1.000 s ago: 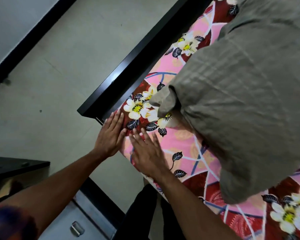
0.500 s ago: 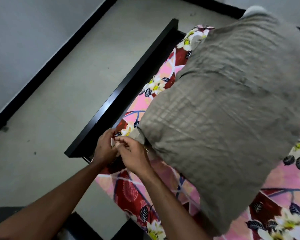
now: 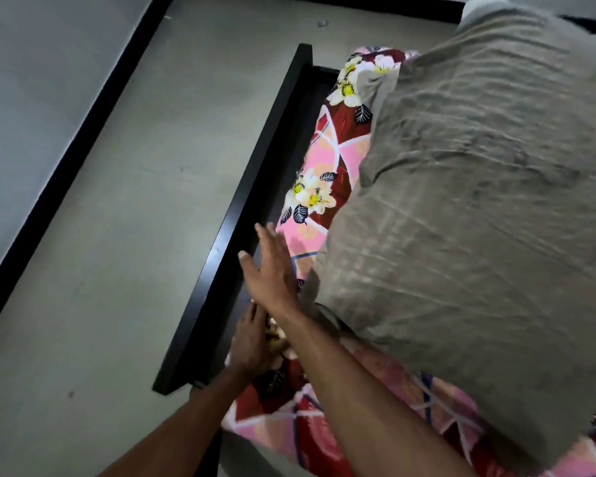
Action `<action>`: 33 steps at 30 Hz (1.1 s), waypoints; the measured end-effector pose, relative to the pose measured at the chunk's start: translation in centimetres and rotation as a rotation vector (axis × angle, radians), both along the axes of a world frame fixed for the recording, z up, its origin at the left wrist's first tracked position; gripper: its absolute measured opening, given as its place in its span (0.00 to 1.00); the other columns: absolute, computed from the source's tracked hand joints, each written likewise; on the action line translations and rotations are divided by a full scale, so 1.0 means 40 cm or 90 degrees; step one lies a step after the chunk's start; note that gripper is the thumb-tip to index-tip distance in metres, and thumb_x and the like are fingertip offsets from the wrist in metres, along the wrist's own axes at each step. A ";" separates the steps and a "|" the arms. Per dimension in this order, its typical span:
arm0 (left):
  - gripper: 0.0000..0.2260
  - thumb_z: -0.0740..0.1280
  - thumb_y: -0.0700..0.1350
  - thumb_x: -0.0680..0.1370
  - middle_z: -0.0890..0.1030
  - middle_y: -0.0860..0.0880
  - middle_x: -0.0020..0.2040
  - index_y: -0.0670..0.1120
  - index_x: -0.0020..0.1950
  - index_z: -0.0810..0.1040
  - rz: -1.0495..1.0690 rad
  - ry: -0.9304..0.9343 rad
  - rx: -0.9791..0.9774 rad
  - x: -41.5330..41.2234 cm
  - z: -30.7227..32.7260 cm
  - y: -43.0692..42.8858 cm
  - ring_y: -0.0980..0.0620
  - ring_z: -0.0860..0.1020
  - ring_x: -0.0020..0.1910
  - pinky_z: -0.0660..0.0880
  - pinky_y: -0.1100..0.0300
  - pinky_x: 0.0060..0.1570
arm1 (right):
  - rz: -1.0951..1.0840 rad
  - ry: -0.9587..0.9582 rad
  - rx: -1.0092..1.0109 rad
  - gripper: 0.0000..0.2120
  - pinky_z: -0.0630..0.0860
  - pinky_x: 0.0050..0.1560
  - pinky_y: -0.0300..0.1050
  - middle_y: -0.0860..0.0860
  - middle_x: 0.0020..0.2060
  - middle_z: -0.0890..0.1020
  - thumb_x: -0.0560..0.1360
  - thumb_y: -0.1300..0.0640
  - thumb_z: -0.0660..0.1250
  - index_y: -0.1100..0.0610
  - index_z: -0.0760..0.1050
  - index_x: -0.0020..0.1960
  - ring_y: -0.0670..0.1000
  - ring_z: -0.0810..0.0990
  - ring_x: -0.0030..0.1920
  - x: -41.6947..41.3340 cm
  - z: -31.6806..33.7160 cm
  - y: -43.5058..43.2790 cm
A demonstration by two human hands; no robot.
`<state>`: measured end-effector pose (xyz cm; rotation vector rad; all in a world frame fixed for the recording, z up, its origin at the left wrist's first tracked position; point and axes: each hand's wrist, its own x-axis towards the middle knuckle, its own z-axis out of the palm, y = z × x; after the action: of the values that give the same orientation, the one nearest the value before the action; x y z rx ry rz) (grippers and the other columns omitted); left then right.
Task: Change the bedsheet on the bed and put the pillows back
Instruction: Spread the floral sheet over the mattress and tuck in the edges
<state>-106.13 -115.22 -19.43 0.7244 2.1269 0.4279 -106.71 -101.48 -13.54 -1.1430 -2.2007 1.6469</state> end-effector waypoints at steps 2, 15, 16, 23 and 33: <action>0.48 0.60 0.68 0.65 0.70 0.37 0.71 0.39 0.77 0.63 -0.045 0.067 -0.015 -0.024 -0.038 -0.010 0.34 0.76 0.59 0.75 0.43 0.57 | -0.047 -0.055 0.138 0.28 0.52 0.80 0.52 0.55 0.79 0.62 0.81 0.50 0.63 0.56 0.64 0.78 0.57 0.56 0.80 -0.040 -0.052 0.035; 0.21 0.63 0.28 0.77 0.81 0.49 0.58 0.45 0.67 0.77 0.037 -0.318 0.058 -0.287 -0.007 -0.011 0.52 0.80 0.60 0.75 0.63 0.61 | 0.094 -0.431 0.404 0.31 0.48 0.78 0.61 0.54 0.82 0.52 0.82 0.46 0.47 0.56 0.50 0.82 0.57 0.48 0.81 -0.063 -0.192 0.076; 0.18 0.63 0.28 0.78 0.84 0.50 0.53 0.48 0.59 0.80 0.072 -0.299 0.072 -0.311 -0.003 0.007 0.53 0.82 0.55 0.77 0.61 0.58 | 0.181 -0.405 0.418 0.31 0.49 0.78 0.61 0.53 0.82 0.52 0.82 0.45 0.44 0.54 0.49 0.82 0.56 0.49 0.81 -0.072 -0.188 0.079; 0.10 0.65 0.34 0.80 0.85 0.49 0.50 0.47 0.54 0.81 0.101 -0.149 0.149 -0.473 0.049 0.222 0.52 0.83 0.50 0.80 0.53 0.57 | -0.209 -0.224 0.459 0.26 0.56 0.78 0.56 0.57 0.78 0.64 0.81 0.52 0.56 0.60 0.64 0.78 0.60 0.58 0.79 -0.104 -0.164 0.202; 0.18 0.64 0.48 0.79 0.76 0.47 0.67 0.47 0.68 0.77 -0.453 0.113 0.389 -0.583 0.023 0.683 0.48 0.72 0.67 0.68 0.51 0.68 | -0.069 -0.103 0.523 0.13 0.66 0.73 0.59 0.61 0.61 0.80 0.78 0.61 0.62 0.62 0.79 0.59 0.61 0.74 0.69 -0.203 -0.211 0.232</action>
<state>-129.46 -87.92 -18.53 1.8394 1.7215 0.6289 -114.82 -92.21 -22.00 -1.1142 -2.4569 0.4885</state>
